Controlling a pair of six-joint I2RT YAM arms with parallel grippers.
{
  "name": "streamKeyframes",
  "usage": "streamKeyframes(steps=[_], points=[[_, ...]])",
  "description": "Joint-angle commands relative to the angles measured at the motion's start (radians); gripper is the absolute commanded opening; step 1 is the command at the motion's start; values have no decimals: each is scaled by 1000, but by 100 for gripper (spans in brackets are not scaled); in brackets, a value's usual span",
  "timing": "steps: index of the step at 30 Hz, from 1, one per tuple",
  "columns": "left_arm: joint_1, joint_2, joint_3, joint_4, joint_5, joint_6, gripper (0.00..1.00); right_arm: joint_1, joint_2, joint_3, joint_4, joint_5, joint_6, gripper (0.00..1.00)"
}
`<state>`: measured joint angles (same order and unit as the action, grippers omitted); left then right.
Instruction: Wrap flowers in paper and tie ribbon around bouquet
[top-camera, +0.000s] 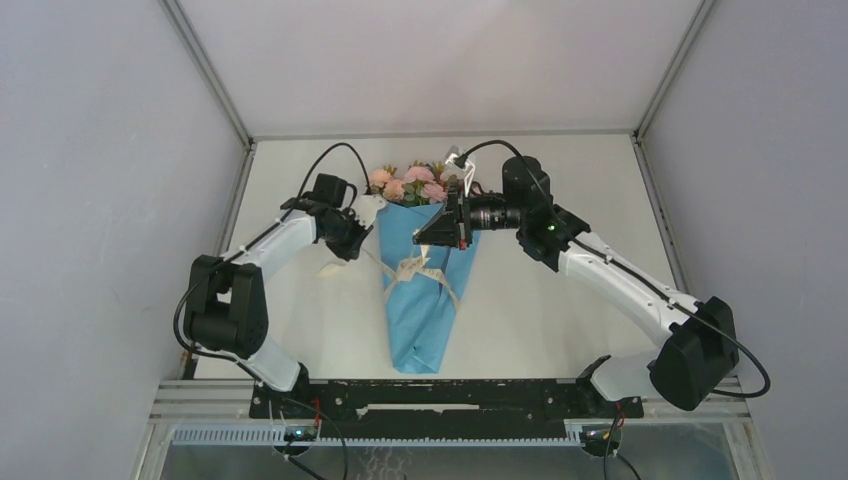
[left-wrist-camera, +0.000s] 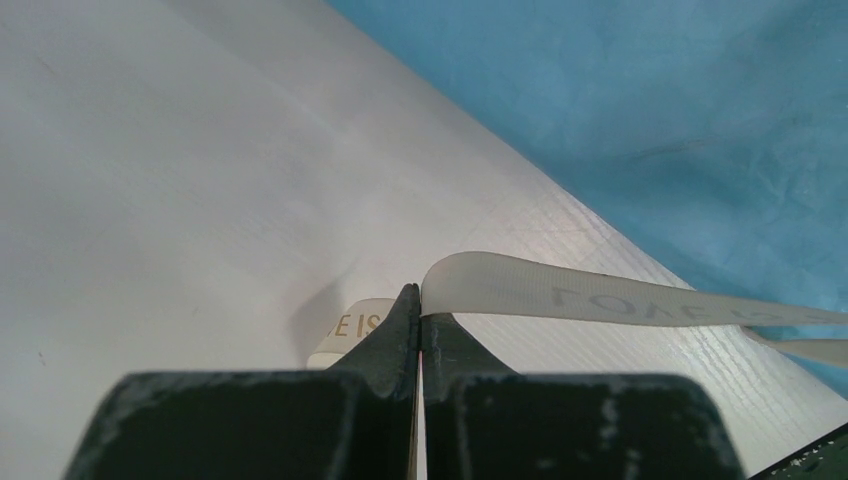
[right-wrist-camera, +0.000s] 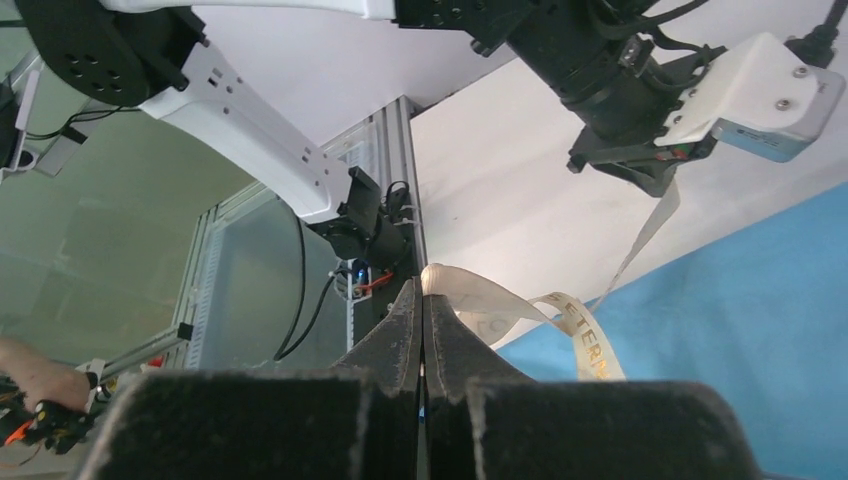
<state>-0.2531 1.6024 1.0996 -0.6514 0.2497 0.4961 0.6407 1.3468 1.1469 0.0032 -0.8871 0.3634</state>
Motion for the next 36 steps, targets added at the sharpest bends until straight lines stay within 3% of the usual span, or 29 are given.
streamKeyframes(steps=[1,13,17,18,19,22,24,26,30,36], points=[[-14,-65,12,-1,5,-23,0,-9,20,5,16,54,1,0],[-89,-99,57,-40,-17,-21,0,0,80,56,1,110,0,0],[-91,-113,73,-34,-82,-28,0,-25,143,137,-111,175,-7,0],[-58,-122,61,-8,-150,-13,0,-89,145,120,-127,202,13,0],[38,-135,23,35,-214,4,0,-229,135,61,-69,209,71,0],[337,-126,-66,149,-338,54,0,-637,60,-258,194,277,324,0],[505,-117,-127,184,-338,93,0,-879,37,-454,316,369,472,0],[613,-130,-194,222,-327,136,0,-1028,50,-596,436,377,561,0],[706,-131,-273,303,-359,198,0,-1107,67,-664,436,428,537,0],[729,-126,-261,298,-353,208,0,-1199,49,-661,414,451,506,0]])
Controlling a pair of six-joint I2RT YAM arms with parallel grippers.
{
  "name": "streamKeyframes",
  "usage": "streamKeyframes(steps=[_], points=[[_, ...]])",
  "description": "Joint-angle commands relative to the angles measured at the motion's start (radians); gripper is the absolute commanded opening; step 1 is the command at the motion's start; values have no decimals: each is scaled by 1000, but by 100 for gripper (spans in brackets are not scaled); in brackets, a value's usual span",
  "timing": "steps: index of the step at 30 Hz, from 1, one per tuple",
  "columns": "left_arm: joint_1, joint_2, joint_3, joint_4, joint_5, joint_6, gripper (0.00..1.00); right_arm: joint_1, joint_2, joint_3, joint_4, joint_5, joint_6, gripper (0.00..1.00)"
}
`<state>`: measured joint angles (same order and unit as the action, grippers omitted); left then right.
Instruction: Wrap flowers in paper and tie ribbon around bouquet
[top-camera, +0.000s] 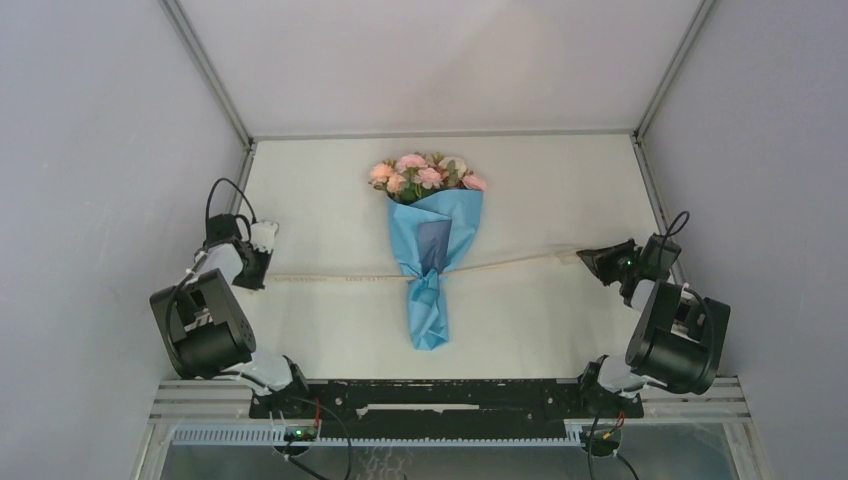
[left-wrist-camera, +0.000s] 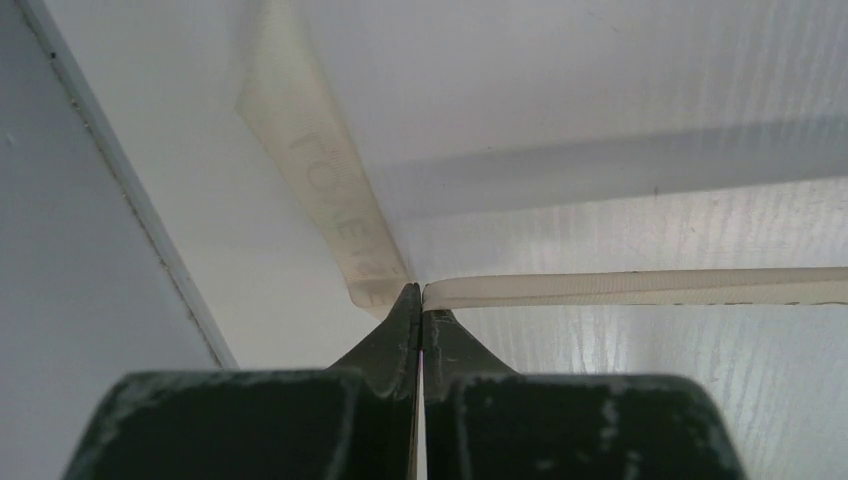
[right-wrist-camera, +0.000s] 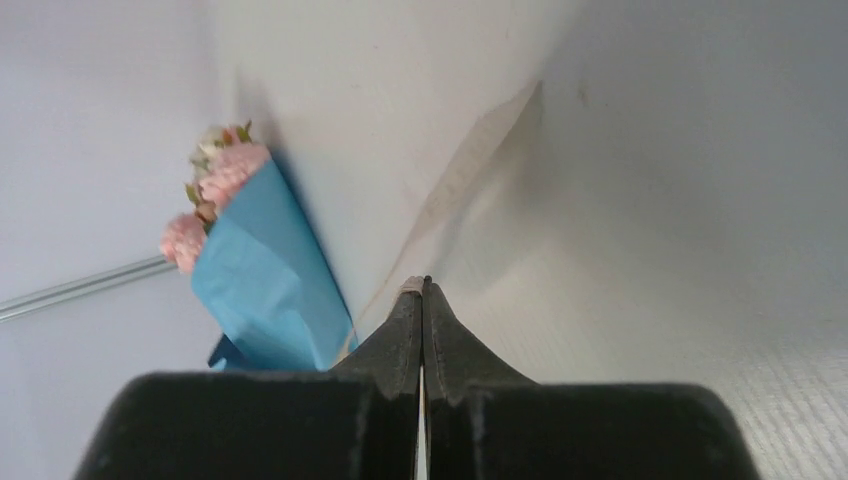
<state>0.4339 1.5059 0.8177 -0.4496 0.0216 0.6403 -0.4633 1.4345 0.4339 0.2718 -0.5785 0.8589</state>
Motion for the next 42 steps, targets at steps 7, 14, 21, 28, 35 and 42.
streamKeyframes(steps=[7,14,21,28,35,42], points=[[43,-5,53,86,-126,57,0,-129,-46,70,105,138,-39,0],[-156,-97,218,-250,150,-83,0,72,-118,206,-209,206,-242,0],[-591,-150,675,-628,477,-213,0,159,-296,221,-490,299,-293,60],[-867,-205,900,-744,616,-265,0,346,-584,249,-496,387,-448,84],[-891,-233,1004,-726,646,-426,0,945,-546,247,-143,-19,-928,85],[-890,-343,907,-594,606,-494,0,1193,-210,288,249,-132,-999,90]])
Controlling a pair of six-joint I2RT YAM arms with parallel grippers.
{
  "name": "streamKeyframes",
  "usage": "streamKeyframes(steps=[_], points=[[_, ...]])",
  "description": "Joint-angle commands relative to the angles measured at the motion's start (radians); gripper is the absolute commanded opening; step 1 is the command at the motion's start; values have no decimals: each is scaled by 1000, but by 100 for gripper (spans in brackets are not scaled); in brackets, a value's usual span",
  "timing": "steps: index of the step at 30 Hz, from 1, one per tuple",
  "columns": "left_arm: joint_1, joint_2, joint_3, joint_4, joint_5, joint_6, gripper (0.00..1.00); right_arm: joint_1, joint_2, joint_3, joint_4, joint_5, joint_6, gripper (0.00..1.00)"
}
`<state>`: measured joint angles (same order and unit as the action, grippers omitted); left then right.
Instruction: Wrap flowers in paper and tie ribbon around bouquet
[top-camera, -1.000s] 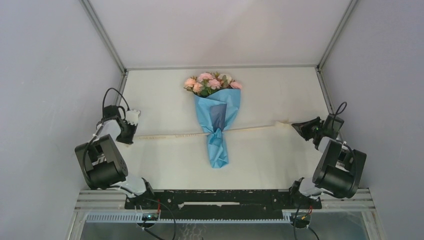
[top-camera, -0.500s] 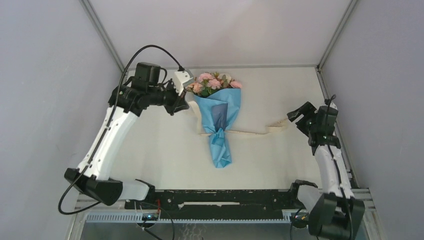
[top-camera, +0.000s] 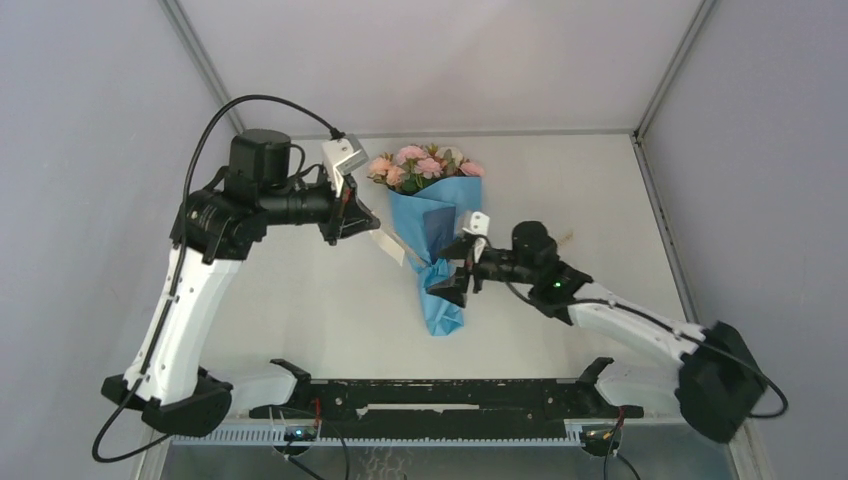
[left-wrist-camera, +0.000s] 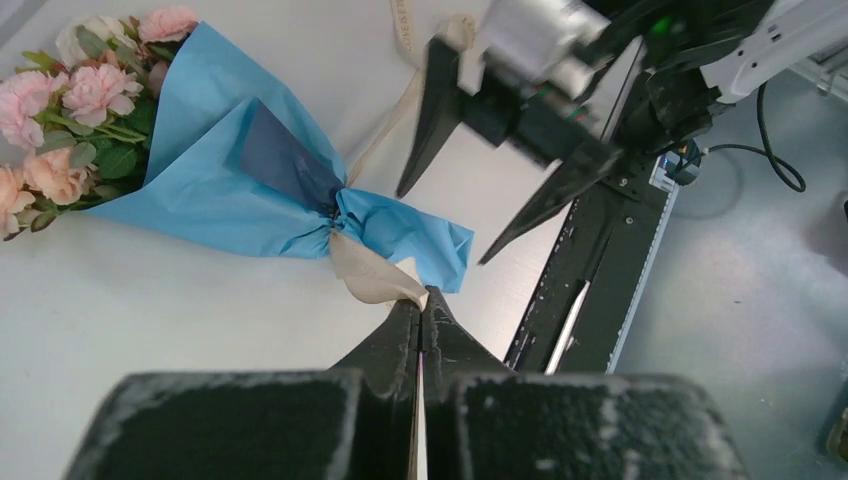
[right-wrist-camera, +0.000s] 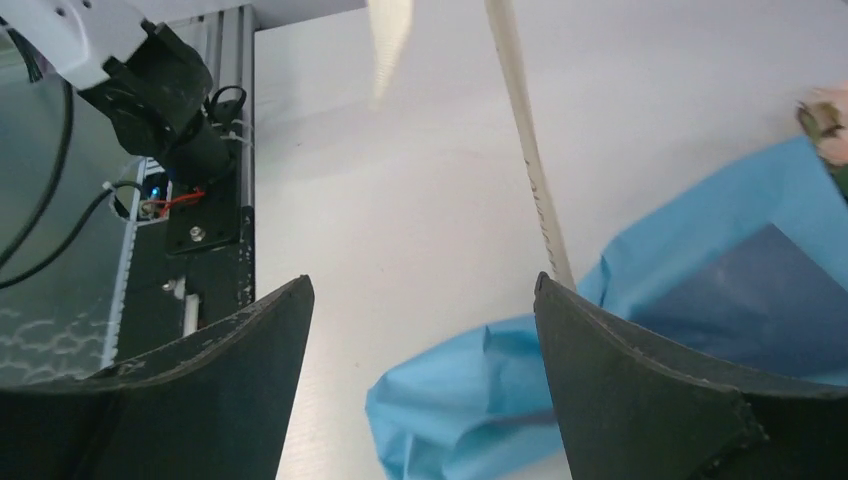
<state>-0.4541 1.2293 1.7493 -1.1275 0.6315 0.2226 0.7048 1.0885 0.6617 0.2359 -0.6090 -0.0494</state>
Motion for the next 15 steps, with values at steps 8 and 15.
streamKeyframes(steps=[8,15], points=[[-2,-112,-89,92,-10,-71,0,39,374,151,387,28,-7,86],[-1,-113,-96,89,8,-74,0,53,492,260,367,-8,45,75]])
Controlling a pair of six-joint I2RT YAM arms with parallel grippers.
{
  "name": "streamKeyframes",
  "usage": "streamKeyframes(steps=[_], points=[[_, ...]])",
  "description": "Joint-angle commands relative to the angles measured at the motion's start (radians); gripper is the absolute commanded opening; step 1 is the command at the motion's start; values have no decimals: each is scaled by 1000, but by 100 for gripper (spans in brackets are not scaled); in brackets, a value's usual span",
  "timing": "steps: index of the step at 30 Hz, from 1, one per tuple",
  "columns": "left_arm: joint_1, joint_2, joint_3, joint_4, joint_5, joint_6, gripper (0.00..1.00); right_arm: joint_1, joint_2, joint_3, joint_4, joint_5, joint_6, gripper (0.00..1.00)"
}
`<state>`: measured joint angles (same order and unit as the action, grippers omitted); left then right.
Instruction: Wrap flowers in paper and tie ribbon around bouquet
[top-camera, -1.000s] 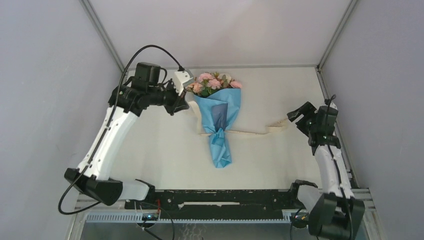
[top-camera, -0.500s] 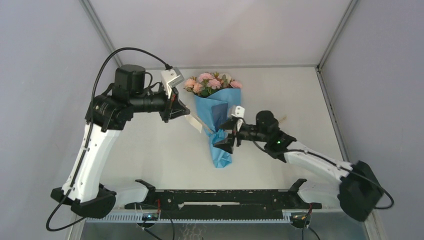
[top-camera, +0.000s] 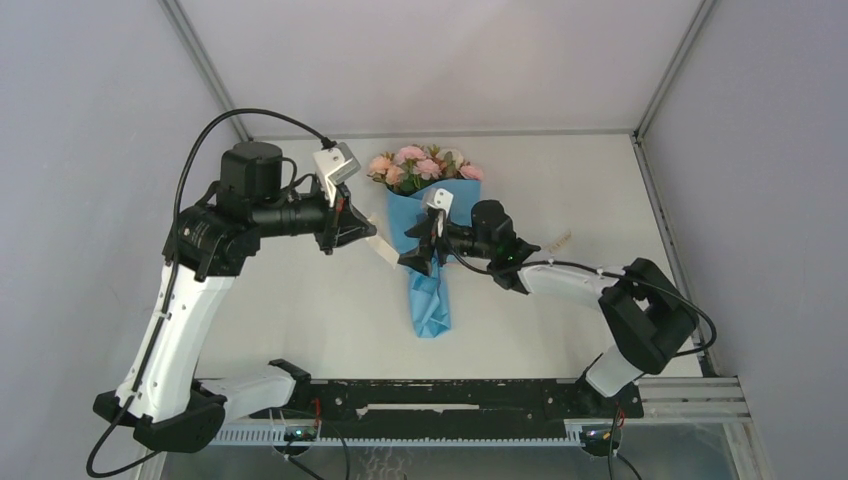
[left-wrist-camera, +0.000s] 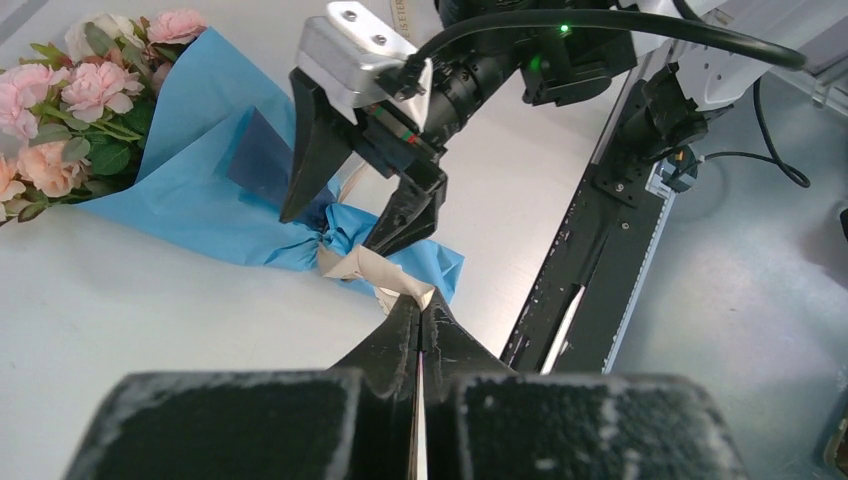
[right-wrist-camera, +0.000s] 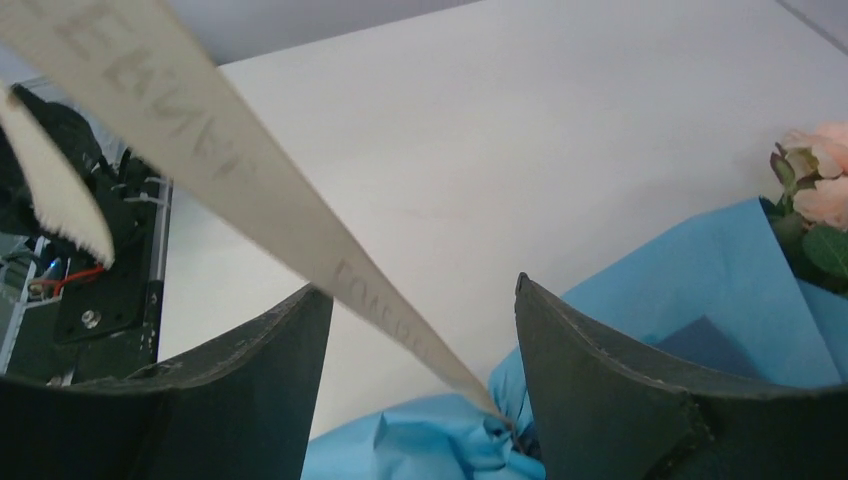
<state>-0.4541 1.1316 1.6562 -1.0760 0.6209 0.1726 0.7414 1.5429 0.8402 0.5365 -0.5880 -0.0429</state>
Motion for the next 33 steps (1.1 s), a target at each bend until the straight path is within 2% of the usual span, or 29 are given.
streamKeyframes(steps=[1,4,5,6,9,10,12,13,15,16,18,22,26,28,31,33], points=[[-1,-18,-6,36,17,-23,0,24,46,92,60,-35,38,75],[-1,-28,-25,35,3,-15,0,33,64,109,44,-51,38,73],[-1,-32,-29,35,-3,-12,0,33,66,109,41,-51,38,69],[-2,-32,-28,31,-5,-9,0,31,66,109,36,-45,38,59],[0,-37,-30,16,-11,-5,0,14,62,110,19,-7,88,12],[3,-42,-44,5,-20,8,0,1,54,110,3,11,121,0],[19,-77,-136,-7,-57,52,1,-32,28,111,-20,34,172,0],[24,-104,-221,-6,-99,103,9,-44,16,110,-32,43,191,0],[22,-167,-432,37,-238,194,38,-56,-5,110,-58,58,207,0],[18,-198,-528,64,-292,231,49,-58,-10,110,-67,58,212,0],[-8,-217,-653,86,-296,300,61,-60,-13,109,-83,38,227,0],[-47,-174,-717,213,-238,243,68,-70,-15,109,-99,8,260,0],[-47,-72,-723,357,-282,142,70,-79,-22,109,-102,8,321,0],[-47,-72,-770,511,-268,96,70,-80,-25,109,-109,12,346,0],[-47,-56,-868,811,-132,39,69,-81,-24,109,-107,-18,363,0],[-41,-5,-911,1006,-96,-2,73,-86,-24,109,-110,-44,369,0]])
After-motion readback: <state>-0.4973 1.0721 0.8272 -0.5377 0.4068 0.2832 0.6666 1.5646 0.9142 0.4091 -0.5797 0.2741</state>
